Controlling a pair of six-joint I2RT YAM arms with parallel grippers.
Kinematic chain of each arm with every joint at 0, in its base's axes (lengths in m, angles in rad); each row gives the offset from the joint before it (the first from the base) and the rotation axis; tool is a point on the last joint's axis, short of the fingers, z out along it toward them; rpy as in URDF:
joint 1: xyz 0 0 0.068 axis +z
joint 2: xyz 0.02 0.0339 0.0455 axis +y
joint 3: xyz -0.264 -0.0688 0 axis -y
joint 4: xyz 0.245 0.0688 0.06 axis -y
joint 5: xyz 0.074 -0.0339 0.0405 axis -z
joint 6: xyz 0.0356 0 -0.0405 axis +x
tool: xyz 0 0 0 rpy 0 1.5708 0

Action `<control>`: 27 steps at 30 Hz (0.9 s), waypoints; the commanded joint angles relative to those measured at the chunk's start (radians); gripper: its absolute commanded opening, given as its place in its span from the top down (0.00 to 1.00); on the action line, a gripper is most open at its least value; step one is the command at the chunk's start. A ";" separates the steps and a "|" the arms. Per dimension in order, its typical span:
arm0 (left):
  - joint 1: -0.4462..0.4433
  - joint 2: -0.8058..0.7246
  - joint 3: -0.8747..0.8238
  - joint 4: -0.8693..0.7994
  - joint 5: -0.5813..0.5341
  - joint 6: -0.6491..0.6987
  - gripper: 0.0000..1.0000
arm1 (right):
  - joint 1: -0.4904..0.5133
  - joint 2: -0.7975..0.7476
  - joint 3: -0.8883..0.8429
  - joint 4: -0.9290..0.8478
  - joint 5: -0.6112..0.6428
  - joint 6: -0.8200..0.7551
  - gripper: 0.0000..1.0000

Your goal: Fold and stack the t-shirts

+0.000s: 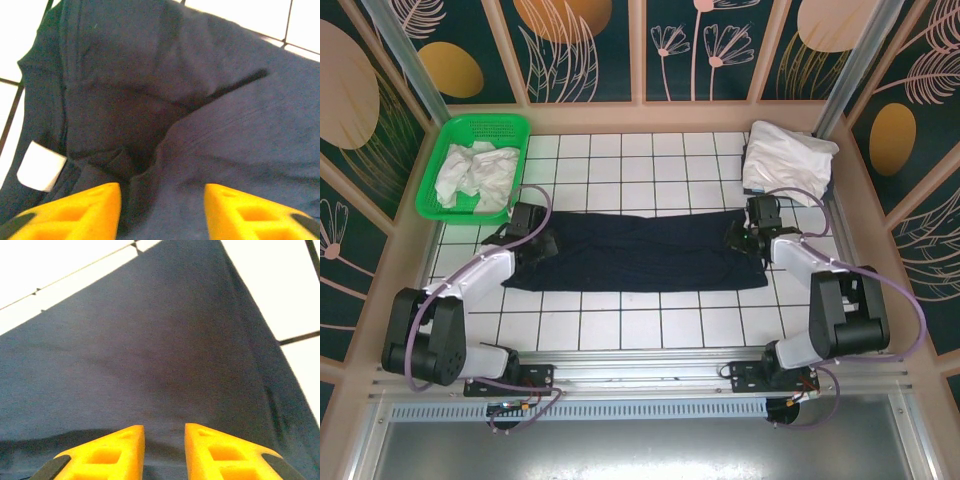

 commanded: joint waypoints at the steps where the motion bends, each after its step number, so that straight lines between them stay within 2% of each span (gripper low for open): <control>1: -0.023 0.066 0.117 -0.021 0.017 0.022 0.42 | 0.046 -0.010 0.022 0.064 -0.053 0.022 0.71; 3: -0.026 0.142 0.179 0.004 0.045 0.049 0.35 | 0.070 0.030 0.019 0.123 -0.070 0.028 0.71; 6: -0.026 0.278 0.288 0.017 0.038 0.078 0.31 | 0.081 0.125 0.029 0.157 -0.076 0.036 0.73; 9: -0.028 0.416 0.375 -0.001 0.037 0.099 0.34 | 0.073 0.186 0.030 0.135 -0.039 0.047 0.76; 13: -0.027 0.445 0.348 0.014 0.089 0.100 0.41 | 0.052 0.176 -0.012 0.140 -0.031 0.059 0.76; 19: -0.033 0.367 0.232 0.065 0.135 0.088 0.60 | 0.029 0.173 -0.031 0.150 -0.046 0.056 0.76; 21: -0.036 0.353 0.227 0.060 0.135 0.085 0.72 | 0.024 0.180 -0.026 0.145 -0.044 0.049 0.76; 26: -0.049 0.273 0.200 0.020 0.109 0.083 0.90 | 0.013 0.176 -0.024 0.142 -0.033 0.044 0.76; 27: -0.054 0.254 0.194 0.016 0.113 0.085 0.96 | 0.012 0.178 -0.022 0.143 -0.035 0.043 0.76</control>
